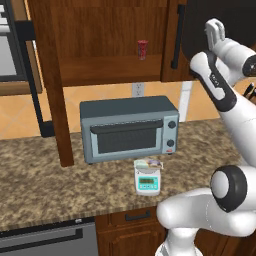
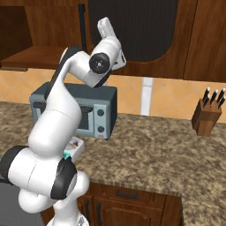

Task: Pick the bar and place it on the digital scale for weighing, and close the cabinet.

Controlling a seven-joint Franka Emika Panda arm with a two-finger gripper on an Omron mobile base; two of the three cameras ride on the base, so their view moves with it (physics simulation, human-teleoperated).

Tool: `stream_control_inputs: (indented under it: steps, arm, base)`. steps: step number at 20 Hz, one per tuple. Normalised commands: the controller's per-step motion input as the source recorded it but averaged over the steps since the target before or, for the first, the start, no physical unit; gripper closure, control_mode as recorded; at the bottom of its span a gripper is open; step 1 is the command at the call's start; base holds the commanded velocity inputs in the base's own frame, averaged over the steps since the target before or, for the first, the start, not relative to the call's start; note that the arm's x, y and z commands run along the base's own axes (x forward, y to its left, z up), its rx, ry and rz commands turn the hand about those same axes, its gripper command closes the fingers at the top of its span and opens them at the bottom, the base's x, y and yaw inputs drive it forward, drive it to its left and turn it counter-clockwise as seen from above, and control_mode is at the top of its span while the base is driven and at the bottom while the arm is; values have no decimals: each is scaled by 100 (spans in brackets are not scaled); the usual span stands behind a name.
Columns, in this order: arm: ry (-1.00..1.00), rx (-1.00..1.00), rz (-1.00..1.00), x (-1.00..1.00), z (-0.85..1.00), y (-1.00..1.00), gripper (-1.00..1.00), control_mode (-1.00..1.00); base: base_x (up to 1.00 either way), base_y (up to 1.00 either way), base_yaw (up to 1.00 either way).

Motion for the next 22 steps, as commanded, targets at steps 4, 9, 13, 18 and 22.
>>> stream_control_inputs:
  steps: [4, 9, 13, 18, 22]
  arm:
    - [0, 3, 10, 100, -81, 0, -100, -100]
    - [-10, 0, 1, -21, -26, 9, -100, -100]
    - [-23, -2, 0, -100, 7, 41, -100, -100]
    - [-19, -19, 3, -100, 4, 98, -100, -100]
    - [-8, 3, 4, -100, 0, 100, -100, -100]
  base:
    - [0, 0, 0]
    - [0, 0, 0]
    - [0, 0, 0]
    - [0, 0, 0]
    - [0, 0, 0]
